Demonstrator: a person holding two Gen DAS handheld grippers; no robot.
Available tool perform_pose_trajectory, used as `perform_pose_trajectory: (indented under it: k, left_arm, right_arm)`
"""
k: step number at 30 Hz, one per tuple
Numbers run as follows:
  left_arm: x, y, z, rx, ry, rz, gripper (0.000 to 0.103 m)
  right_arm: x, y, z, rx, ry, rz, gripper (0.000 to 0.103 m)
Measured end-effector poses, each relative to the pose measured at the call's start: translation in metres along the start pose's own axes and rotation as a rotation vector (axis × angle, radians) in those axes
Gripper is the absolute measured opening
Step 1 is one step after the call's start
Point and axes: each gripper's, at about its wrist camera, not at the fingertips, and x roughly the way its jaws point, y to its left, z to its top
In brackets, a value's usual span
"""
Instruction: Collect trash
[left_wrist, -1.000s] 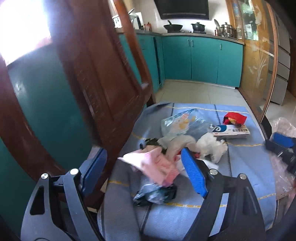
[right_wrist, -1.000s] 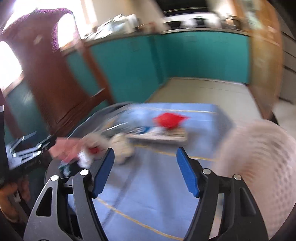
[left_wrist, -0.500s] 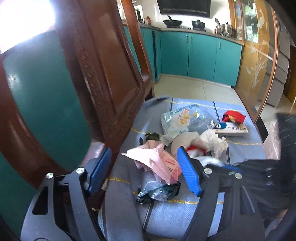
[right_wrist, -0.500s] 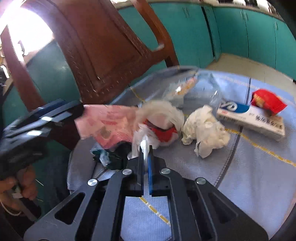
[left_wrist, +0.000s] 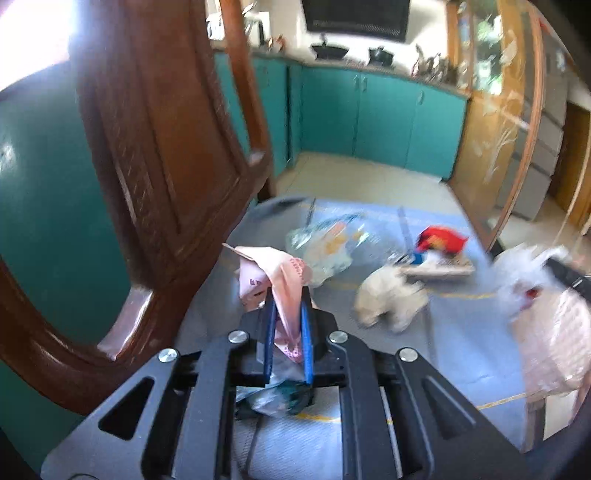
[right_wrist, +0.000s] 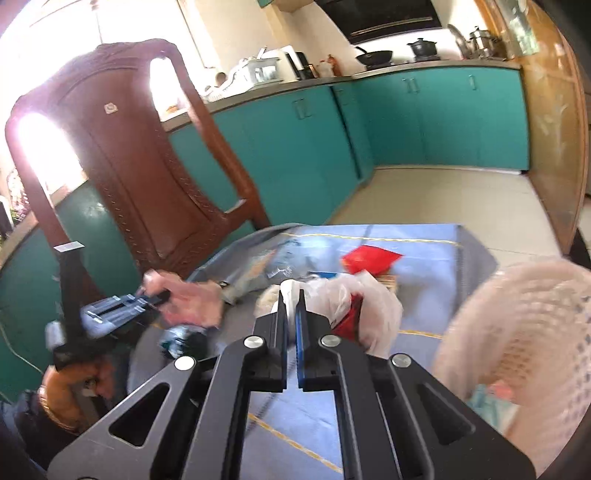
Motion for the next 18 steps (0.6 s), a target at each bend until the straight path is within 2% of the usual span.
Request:
perform_pose_trajectory:
  k: [4, 8, 12, 18]
  left_arm:
    - [-0.015, -0.013, 0.005, 0.010, -0.043, -0.066, 0.012]
    - [-0.013, -0.019, -0.003, 0.008, -0.009, -0.116, 0.012]
    - [-0.006, -0.025, -0.019, 0.020, 0.042, -0.126, 0.012]
    - [-0.005, -0.032, -0.035, 0.062, 0.066, -0.127, 0.012]
  right_arm:
    - [0.016, 0.002, -0.007, -0.020, 0.059, -0.054, 0.004]
    - [0.027, -0.002, -0.016, -0.026, 0.137, -0.099, 0.004]
    - [0.034, -0.003, -0.023, -0.034, 0.176, -0.112, 0.004]
    - [0.036, -0.001, -0.029, -0.042, 0.212, -0.111, 0.007]
